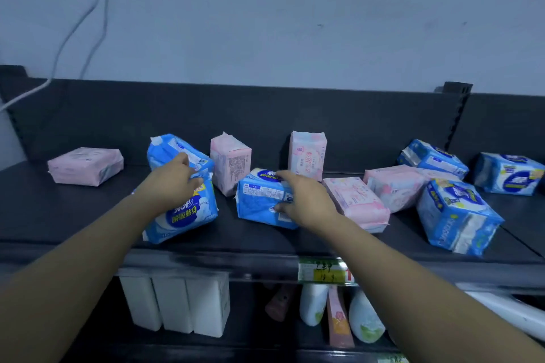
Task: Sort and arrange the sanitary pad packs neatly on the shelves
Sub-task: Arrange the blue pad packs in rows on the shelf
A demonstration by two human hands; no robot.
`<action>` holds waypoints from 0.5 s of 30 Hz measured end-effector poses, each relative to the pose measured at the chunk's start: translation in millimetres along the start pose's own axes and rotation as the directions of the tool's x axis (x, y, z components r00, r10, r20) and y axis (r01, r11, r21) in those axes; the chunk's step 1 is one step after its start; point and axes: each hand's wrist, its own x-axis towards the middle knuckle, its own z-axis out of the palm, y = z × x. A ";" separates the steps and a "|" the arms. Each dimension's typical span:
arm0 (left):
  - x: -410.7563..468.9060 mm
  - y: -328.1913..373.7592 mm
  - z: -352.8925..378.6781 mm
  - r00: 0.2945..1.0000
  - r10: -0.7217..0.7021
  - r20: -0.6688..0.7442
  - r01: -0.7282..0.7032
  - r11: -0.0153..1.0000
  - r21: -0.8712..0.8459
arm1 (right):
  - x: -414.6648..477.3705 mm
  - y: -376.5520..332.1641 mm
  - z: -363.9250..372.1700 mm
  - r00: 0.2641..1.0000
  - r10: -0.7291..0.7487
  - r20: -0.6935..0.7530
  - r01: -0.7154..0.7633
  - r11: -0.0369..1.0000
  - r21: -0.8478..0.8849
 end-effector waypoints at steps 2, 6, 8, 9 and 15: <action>-8.2 -0.3 2.3 0.993 0.017 -0.118 -0.019 1.000 -0.013 | -10.4 2.1 -0.5 0.995 0.016 -0.103 -0.009 0.997 0.076; -21.2 19.3 -8.2 0.923 0.037 -0.383 -0.060 0.997 -0.047 | -28.7 5.2 -13.5 0.946 0.029 -0.322 0.036 0.981 0.193; -28.7 37.3 -15.5 0.886 0.055 -0.461 -0.113 0.989 -0.099 | -37.5 9.5 -27.3 0.898 0.055 -0.436 0.067 0.963 0.259; -31.8 46.0 -17.9 0.869 0.070 -0.490 -0.142 0.983 -0.112 | -40.4 12.9 -35.0 0.876 0.086 -0.475 0.067 0.953 0.296; -48.8 106.9 -20.2 0.843 0.170 -0.511 -0.282 0.948 -0.149 | -62.0 65.5 -77.1 0.830 0.201 -0.521 -0.096 0.971 0.220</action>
